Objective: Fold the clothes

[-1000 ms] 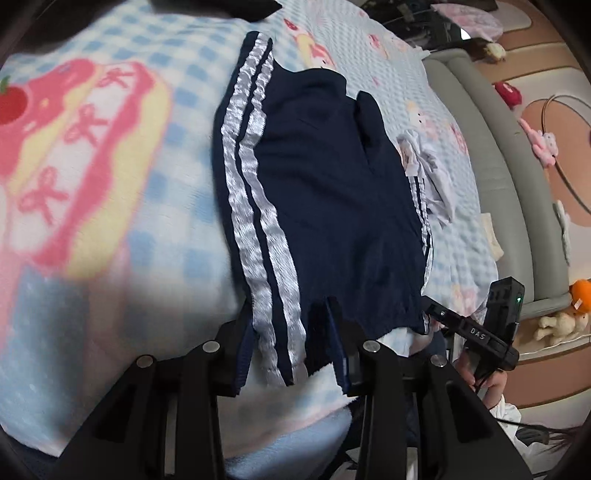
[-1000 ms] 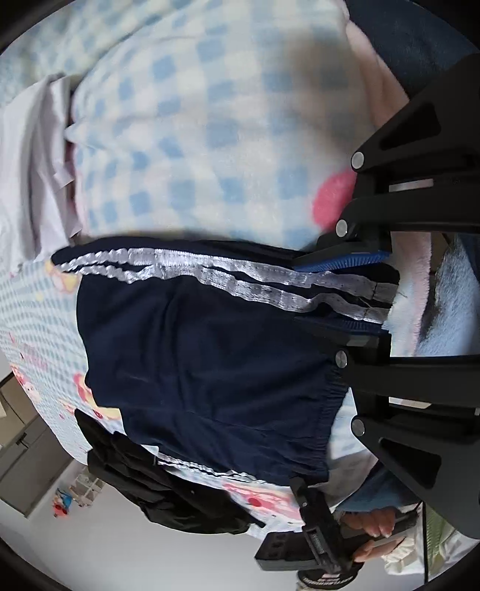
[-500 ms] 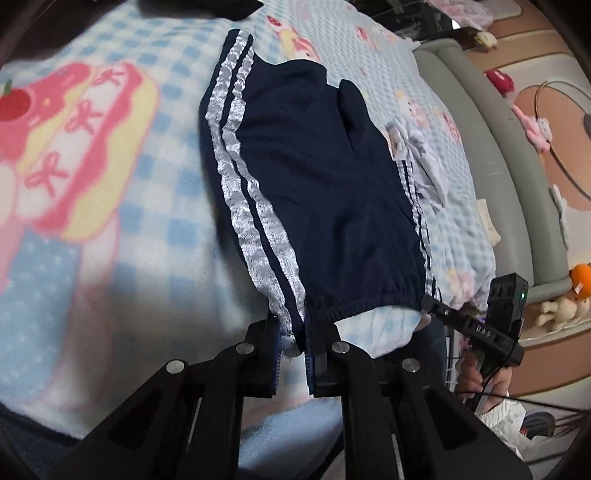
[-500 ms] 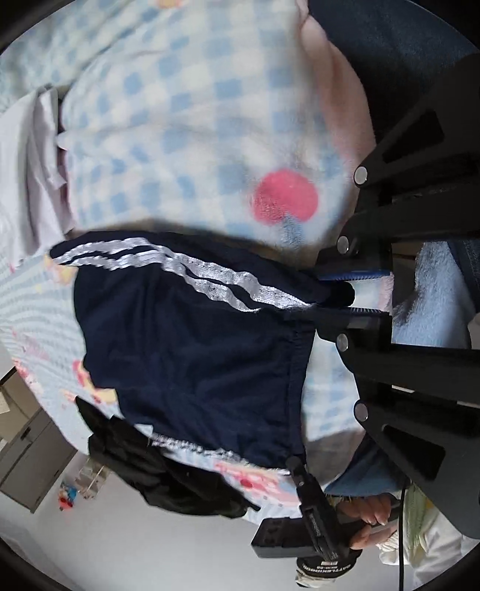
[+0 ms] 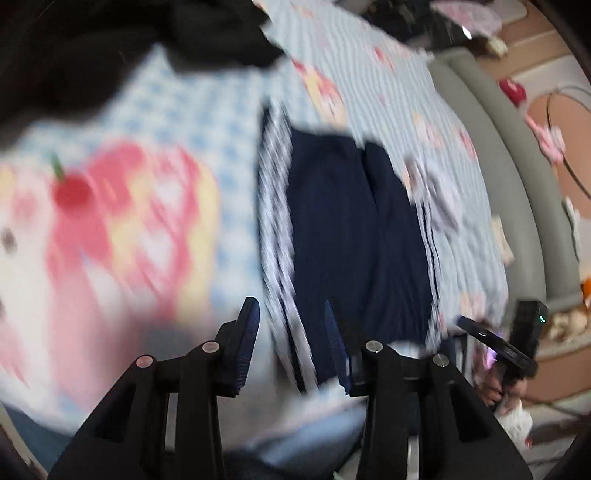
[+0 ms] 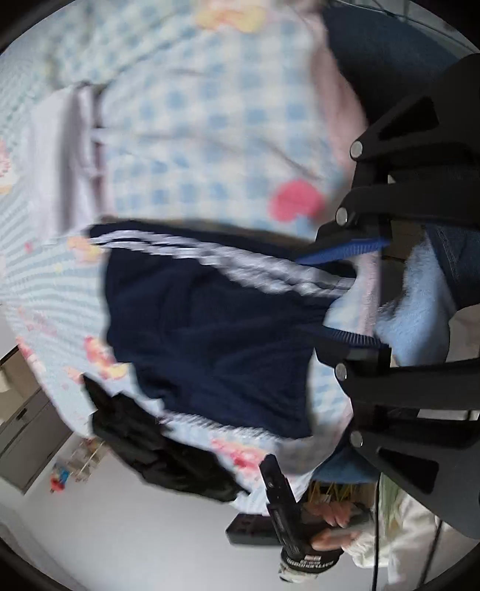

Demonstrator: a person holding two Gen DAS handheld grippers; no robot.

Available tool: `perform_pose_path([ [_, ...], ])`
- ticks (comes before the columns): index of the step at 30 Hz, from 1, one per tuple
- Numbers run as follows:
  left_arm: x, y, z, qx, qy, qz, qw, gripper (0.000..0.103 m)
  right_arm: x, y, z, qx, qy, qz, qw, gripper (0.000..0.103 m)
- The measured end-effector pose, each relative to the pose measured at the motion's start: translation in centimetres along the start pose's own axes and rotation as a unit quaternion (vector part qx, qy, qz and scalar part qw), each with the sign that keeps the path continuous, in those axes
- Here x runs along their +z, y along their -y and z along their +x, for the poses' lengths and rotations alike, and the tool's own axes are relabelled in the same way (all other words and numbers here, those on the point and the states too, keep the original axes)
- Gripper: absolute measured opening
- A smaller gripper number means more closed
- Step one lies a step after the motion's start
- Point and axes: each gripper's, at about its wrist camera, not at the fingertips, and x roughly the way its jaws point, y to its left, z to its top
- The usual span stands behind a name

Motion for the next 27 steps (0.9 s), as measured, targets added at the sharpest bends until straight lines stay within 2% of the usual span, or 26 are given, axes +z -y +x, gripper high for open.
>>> perform_pose_path([
  [2,2.2,-0.4,0.3,0.022,0.016,0.010,0.9996,0.039,2.6,1.0,-0.8,-0.025,0.044,0.017,0.999,0.038],
  [6,7.0,-0.9,2.9,0.069,0.014,0.016,0.9974,0.042,8.5,2.0,3.6,-0.078,0.036,-0.006,0.996,0.038],
  [9,10.2,-0.8,5.0,0.068,0.018,0.021,0.9973,0.047,11.7,2.1,7.9,-0.080,0.007,-0.014,0.997,0.039],
  [10,10.9,-0.9,5.6,0.065,0.018,0.019,0.9975,0.047,12.6,2.0,9.1,-0.081,0.000,-0.019,0.997,0.041],
  [11,11.3,-1.1,6.1,0.066,0.016,0.017,0.9975,0.047,13.0,2.0,10.0,-0.086,-0.003,-0.023,0.996,0.048],
  [13,12.0,-1.4,6.9,0.068,0.014,0.013,0.9975,0.047,13.7,2.5,12.0,-0.125,-0.010,-0.026,0.992,0.051],
  [14,12.0,-1.5,7.2,0.066,0.017,0.011,0.9976,0.048,13.9,2.6,12.7,-0.127,-0.013,-0.024,0.992,0.051],
  [16,12.1,-1.9,7.7,0.034,0.028,0.004,0.9990,0.054,14.1,2.6,13.8,-0.121,-0.018,-0.019,0.992,0.052],
  [17,12.1,-2.0,8.1,0.025,0.029,0.001,0.9993,0.054,14.2,2.7,14.3,-0.119,-0.020,-0.017,0.993,0.042],
  [18,12.2,-2.1,8.5,0.017,0.030,0.000,0.9994,0.051,14.3,2.5,14.5,-0.115,-0.017,-0.018,0.993,0.017],
  [19,12.4,-1.9,8.8,0.012,0.029,0.004,0.9995,0.044,14.3,2.3,14.5,-0.111,-0.012,-0.019,0.994,0.008],
  [20,12.5,-1.6,9.0,0.010,0.030,0.011,0.9995,0.032,14.4,2.0,14.4,-0.108,-0.008,-0.020,0.994,0.006],
  [21,12.7,-0.9,8.9,0.011,0.035,0.023,0.9991,0.004,14.4,1.6,13.9,-0.105,0.002,-0.023,0.994,0.003],
  [24,13.3,0.9,8.0,0.017,0.057,0.051,0.9970,0.006,14.2,0.6,12.6,-0.108,0.033,-0.027,0.993,0.002],
  [27,13.8,1.4,6.9,0.030,0.084,0.049,0.9948,0.006,14.1,0.8,11.2,-0.124,0.055,-0.019,0.991,0.002],
])
